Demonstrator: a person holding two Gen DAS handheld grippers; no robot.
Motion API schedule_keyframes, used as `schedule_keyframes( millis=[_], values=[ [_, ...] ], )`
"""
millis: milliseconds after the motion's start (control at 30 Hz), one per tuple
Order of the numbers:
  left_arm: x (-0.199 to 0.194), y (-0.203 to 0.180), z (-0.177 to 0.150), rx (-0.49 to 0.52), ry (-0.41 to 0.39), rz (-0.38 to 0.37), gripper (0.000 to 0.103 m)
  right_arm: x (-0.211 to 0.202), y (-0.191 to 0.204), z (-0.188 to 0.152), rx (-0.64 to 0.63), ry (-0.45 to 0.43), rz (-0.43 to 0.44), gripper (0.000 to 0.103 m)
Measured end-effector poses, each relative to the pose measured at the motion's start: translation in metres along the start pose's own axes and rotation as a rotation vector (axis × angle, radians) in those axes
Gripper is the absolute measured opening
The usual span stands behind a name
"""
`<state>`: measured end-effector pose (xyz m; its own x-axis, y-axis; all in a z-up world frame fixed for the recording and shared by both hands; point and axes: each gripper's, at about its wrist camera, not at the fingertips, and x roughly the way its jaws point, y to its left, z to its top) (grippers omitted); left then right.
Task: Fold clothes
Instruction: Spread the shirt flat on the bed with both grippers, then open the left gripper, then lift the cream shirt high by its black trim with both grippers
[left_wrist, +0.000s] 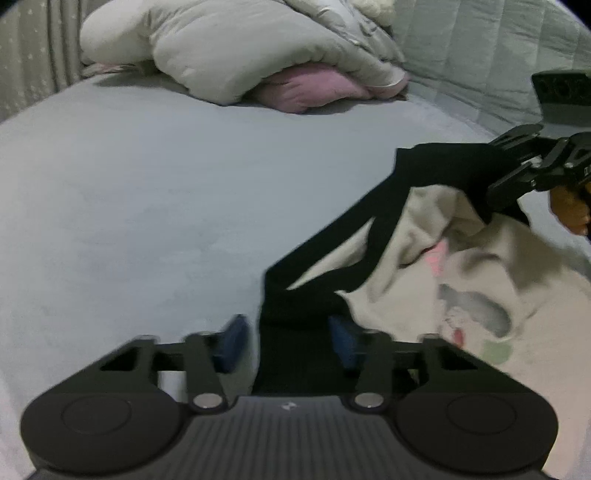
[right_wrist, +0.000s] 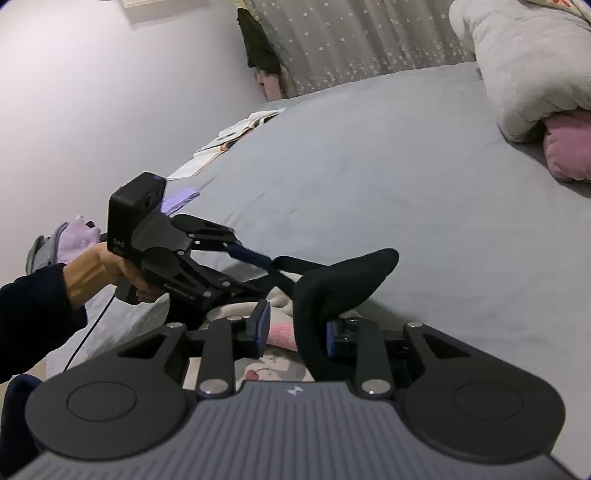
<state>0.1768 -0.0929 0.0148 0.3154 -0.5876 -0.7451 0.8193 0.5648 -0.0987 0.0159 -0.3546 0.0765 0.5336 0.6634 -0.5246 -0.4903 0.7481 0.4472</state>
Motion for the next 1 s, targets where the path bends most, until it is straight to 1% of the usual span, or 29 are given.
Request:
schedule_keyframes(
  millis=[33,67,100,133,167,200,267,333,400,433,467,533,600,667,700,767,833,900,933,1000],
  values=[
    [0.001,-0.001,0.000,0.006,0.001,0.002,0.034,0.000,0.002,0.000,-0.005,-0.001,0.007,0.032],
    [0.002,-0.002,-0.001,0.013,-0.002,0.007,0.023,0.000,0.003,0.000,-0.009,-0.002,0.013,0.032],
    [0.002,-0.003,-0.002,0.015,-0.007,0.013,0.017,-0.001,0.005,0.000,-0.018,-0.004,0.022,0.032],
    [0.001,-0.004,-0.002,0.011,-0.013,0.030,0.011,-0.002,0.006,-0.001,-0.028,-0.010,0.024,0.032],
    [0.001,-0.006,-0.001,0.007,-0.020,0.051,0.009,-0.003,0.008,-0.001,-0.037,-0.017,0.020,0.031],
    [0.000,-0.008,-0.002,0.007,-0.027,0.060,0.009,-0.005,0.009,0.000,-0.048,-0.024,0.010,0.030],
    [-0.004,-0.010,-0.006,-0.005,-0.038,0.077,0.009,-0.008,0.013,0.003,-0.066,-0.040,-0.010,0.020],
    [-0.009,-0.009,-0.010,-0.039,-0.055,0.096,0.009,-0.014,0.020,0.006,-0.096,-0.068,-0.029,0.017],
    [-0.016,-0.004,-0.013,-0.113,-0.089,0.143,0.009,-0.017,0.030,0.009,-0.137,-0.084,-0.057,0.013],
    [-0.019,-0.004,-0.012,-0.128,-0.099,0.155,0.009,-0.018,0.034,0.010,-0.156,-0.088,-0.075,0.010],
    [-0.026,-0.004,-0.010,-0.161,-0.128,0.182,0.009,-0.020,0.037,0.010,-0.175,-0.091,-0.096,0.006],
    [-0.043,-0.005,-0.004,-0.197,-0.185,0.210,0.009,-0.025,0.049,0.012,-0.214,-0.119,-0.142,0.005],
    [-0.065,-0.010,0.005,-0.230,-0.261,0.228,0.009,-0.032,0.058,0.015,-0.222,-0.140,-0.163,0.005],
    [-0.078,-0.016,0.012,-0.244,-0.290,0.233,0.008,-0.036,0.067,0.016,-0.218,-0.157,-0.178,0.004],
    [-0.080,-0.018,0.014,-0.242,-0.289,0.237,0.008,-0.039,0.071,0.015,-0.214,-0.165,-0.194,0.004],
    [-0.091,-0.031,0.020,-0.225,-0.289,0.257,0.008,-0.047,0.082,0.010,-0.216,-0.195,-0.237,0.004],
    [-0.110,-0.041,0.024,-0.221,-0.323,0.267,0.008,-0.058,0.095,0.008,-0.231,-0.236,-0.286,0.004],
    [-0.136,-0.046,0.029,-0.252,-0.387,0.257,0.008,-0.076,0.109,0.012,-0.243,-0.292,-0.339,0.004],
    [-0.158,-0.049,0.031,-0.287,-0.442,0.236,0.008,-0.085,0.116,0.016,-0.251,-0.318,-0.352,0.004],
    [-0.176,-0.055,0.035,-0.302,-0.475,0.228,0.008,-0.099,0.132,0.025,-0.280,-0.349,-0.375,0.004]
  ],
)
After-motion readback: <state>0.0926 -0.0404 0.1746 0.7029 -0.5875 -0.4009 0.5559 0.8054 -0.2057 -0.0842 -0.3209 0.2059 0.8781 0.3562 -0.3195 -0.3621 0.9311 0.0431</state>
